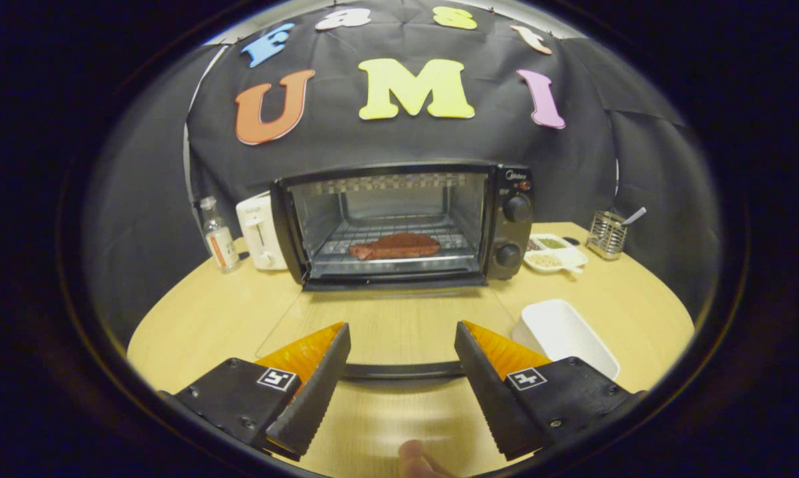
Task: Open the toaster oven, put the food inside, and close the toaster oven door.
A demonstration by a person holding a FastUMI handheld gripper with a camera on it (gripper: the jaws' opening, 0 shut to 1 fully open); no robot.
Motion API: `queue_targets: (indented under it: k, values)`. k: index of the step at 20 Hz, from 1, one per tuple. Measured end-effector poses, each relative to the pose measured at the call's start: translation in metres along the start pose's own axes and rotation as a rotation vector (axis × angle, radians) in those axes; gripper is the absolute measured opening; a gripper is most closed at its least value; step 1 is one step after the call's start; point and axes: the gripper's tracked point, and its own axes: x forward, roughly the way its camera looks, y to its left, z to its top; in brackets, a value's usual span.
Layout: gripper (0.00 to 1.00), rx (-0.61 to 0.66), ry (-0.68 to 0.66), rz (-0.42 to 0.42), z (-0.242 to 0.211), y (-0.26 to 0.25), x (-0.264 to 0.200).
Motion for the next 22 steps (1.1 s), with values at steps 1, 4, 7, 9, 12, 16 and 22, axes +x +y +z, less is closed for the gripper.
queue_targets:
  k: [1,4,7,9,12,16,22]
  values:
    - [1.00,-0.011,0.026,-0.002,-0.009,0.001,0.000]
    - [1.00,-0.018,0.040,-0.021,-0.018,0.001,-0.006]
    - [1.00,-0.022,0.132,-0.012,-0.046,0.004,-0.008]
    - [1.00,-0.022,0.161,-0.021,-0.055,-0.001,0.000]
    - [1.00,0.003,0.164,-0.025,-0.058,0.000,0.009]
    - [1.00,0.014,0.152,-0.030,-0.052,0.000,0.015]
    - [1.00,0.063,0.132,-0.014,-0.038,0.000,0.014]
